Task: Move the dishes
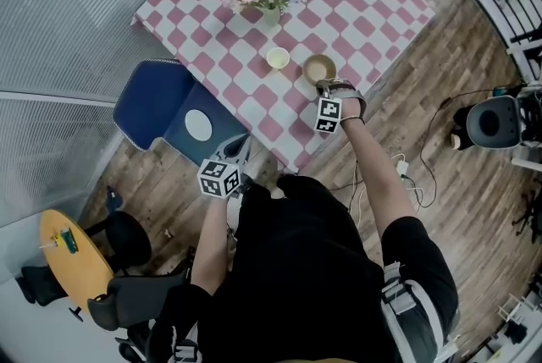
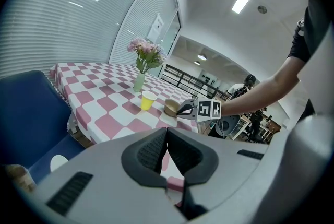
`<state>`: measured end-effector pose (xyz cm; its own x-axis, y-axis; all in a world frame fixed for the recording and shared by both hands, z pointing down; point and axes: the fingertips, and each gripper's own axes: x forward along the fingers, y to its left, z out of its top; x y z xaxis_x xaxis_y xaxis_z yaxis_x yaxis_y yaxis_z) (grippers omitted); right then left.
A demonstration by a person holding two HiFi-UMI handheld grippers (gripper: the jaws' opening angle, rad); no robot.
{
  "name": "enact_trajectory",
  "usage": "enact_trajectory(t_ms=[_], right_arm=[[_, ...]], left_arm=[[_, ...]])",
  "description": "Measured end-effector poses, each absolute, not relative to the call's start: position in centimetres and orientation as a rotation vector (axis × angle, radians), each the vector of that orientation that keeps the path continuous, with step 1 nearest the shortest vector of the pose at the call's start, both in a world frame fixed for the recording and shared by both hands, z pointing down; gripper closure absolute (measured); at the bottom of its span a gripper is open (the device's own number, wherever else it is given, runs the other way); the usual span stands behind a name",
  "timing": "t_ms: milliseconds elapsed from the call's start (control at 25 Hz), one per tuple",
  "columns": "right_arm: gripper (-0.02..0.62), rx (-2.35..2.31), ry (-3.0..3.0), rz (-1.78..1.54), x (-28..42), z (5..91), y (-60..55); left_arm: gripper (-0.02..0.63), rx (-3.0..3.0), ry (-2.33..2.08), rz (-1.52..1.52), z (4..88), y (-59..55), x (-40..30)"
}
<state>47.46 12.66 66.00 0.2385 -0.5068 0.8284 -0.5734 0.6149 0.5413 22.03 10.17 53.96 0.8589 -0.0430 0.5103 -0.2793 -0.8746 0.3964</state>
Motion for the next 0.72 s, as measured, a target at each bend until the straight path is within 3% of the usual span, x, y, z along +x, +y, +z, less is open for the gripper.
enact_trajectory(t_ms=[720], right_arm=[[0.443, 1.137, -1.418, 0.108, 45.7, 63.7, 14.6]], left_arm=[[0.584, 2.594, -0.133, 0.703, 53.3, 11.0, 21.1]])
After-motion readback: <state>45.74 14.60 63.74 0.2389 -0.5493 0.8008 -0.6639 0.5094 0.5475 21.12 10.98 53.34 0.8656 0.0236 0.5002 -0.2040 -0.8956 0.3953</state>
